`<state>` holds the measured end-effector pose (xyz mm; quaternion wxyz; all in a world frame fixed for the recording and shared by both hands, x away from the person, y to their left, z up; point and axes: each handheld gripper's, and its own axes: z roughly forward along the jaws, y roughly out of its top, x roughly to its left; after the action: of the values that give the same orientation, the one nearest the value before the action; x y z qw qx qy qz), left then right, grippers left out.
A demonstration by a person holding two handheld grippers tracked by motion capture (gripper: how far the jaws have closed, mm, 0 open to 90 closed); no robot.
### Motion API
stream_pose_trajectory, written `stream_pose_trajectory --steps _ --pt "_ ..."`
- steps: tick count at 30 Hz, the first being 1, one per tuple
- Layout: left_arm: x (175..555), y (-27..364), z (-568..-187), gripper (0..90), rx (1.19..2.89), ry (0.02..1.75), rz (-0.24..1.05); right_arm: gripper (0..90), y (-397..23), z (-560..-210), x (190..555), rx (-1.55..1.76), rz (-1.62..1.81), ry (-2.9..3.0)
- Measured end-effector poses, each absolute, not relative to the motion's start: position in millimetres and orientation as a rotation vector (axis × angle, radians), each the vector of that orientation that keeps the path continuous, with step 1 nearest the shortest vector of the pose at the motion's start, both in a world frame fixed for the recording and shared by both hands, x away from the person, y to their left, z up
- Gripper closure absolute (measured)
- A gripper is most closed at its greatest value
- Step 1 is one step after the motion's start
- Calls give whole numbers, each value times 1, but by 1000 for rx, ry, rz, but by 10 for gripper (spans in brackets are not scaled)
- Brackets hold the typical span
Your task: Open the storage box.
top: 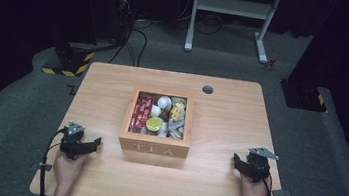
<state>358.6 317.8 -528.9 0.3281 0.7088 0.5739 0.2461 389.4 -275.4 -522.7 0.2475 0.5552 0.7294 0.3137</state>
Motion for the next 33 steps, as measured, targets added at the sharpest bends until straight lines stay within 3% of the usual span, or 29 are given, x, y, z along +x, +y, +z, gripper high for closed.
stream_pose_trajectory --steps 16,17,33 --pt "359 317 -529 228 1856 1504 652 566 -273 -522 387 1484 865 1994" --pt "359 317 -529 228 1856 1504 652 608 -273 -521 386 1497 864 1990" --pt "359 317 -529 227 1858 1508 654 687 -246 -516 371 1400 1022 2107"
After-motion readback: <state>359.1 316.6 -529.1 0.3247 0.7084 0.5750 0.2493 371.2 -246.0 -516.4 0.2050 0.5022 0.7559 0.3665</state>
